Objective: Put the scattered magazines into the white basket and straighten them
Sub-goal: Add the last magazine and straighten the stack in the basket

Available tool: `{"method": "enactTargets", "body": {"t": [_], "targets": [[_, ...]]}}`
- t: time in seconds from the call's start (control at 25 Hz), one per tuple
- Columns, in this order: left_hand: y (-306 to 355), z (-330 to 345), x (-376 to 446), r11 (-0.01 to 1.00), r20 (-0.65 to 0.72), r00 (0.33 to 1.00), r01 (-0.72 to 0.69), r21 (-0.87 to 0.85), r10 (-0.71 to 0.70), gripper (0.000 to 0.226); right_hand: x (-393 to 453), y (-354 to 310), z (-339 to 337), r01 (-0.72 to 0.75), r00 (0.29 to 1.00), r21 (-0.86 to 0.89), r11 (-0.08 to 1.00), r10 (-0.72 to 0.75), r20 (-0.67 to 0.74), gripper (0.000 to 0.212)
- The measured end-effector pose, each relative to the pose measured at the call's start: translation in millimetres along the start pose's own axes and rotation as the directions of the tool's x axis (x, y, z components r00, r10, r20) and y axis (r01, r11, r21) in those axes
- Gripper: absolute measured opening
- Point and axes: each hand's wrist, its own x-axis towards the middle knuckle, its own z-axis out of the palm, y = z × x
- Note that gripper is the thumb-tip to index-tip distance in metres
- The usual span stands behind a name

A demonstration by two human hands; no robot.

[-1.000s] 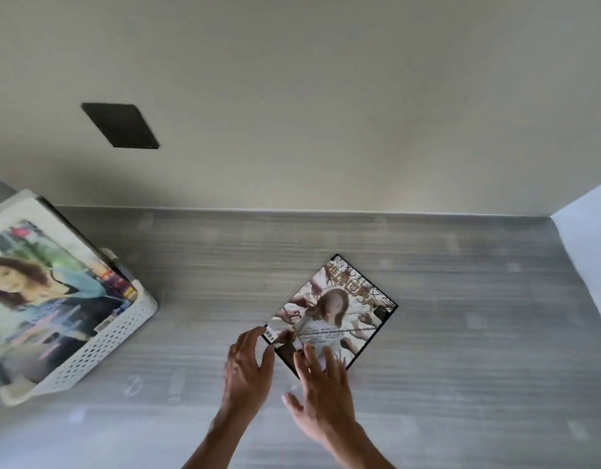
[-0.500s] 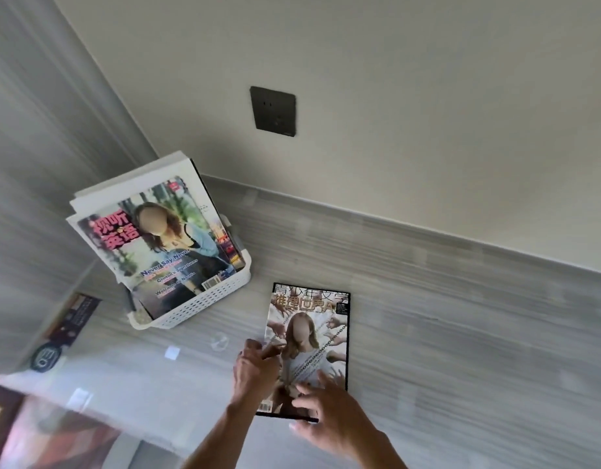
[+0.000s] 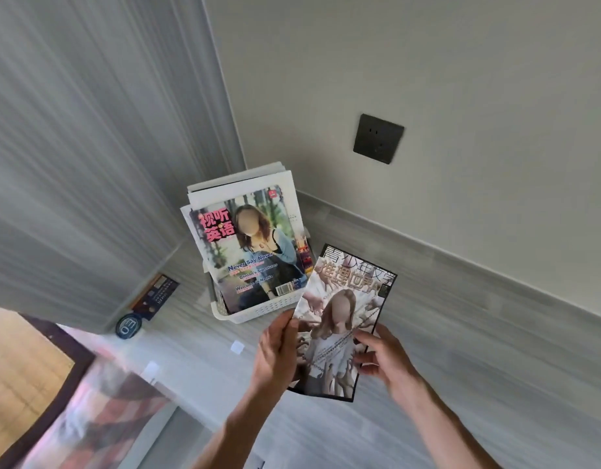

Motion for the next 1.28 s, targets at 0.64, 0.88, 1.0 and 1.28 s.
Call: {"method": "enactTargets", "body": {"t": [0.64,0.88,1.0,1.28], "targets": [[-13,-123,126,0.936,-0.217,0.976,0.053,0.349,0.025,0.016,61,-144,143,0.445,0.892,-0.181,0.877,-0.415,0.180,0.029],[-40,-125,121,0.767,-0.226,0.968,0.230,0.599,-0.113,0.018,81,-125,136,0.498,0.857,-0.341,0.797,-0.512,0.057,0.035],[-38,-140,138,0.923,-0.216,0.975,0.135,0.361,-0.058,0.052,98,-143,129,0.481,0.839,-0.369,0.795,-0.540,-0.070,0.058],[-27,-152,216,0.939,0.114,0.961,0.270,-0.213,-0.251,0.079,147,-184,140,0.484,0.848,-0.207,0.850,-0.397,0.351,0.081]]}}
